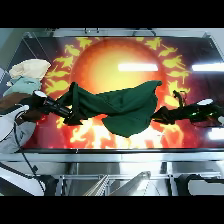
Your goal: Fold the shirts.
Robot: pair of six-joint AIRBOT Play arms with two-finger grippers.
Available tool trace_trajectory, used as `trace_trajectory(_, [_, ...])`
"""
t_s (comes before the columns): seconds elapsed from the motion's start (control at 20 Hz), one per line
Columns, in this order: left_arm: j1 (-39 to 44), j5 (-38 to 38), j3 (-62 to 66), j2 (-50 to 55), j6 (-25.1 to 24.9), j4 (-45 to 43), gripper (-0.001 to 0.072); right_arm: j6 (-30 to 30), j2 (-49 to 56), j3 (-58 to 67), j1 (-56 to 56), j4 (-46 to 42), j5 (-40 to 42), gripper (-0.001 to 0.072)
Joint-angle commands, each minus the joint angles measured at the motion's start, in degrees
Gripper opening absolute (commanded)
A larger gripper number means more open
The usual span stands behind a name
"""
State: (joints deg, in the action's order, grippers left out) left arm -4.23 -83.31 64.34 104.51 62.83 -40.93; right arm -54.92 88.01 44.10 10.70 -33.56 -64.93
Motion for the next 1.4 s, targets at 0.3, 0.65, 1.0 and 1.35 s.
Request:
trace_trajectory(0.3, [1.4,7.7,8.1,2.1,2.8,-9.6,-0.0001,-0.4,0.0,-1.6,-11.3,8.7,12.2,0.0026])
trace_trajectory(0.65, [1.4,7.5,13.5,-4.5,1.5,-3.5,0.0018,0.0,-6.2,-1.5,-9.6,2.2,5.4,0.0022])
trace_trajectory(1.0, [1.3,11.8,24.1,-19.6,1.1,5.4,0.0019,-4.0,-20.3,-1.4,0.5,-9.7,-5.9,0.0021])
trace_trajectory(1.35, [-6.0,14.5,34.3,-20.0,2.9,4.5,0.0019,-3.4,-29.9,0.4,17.2,-10.6,-13.9,0.0021])
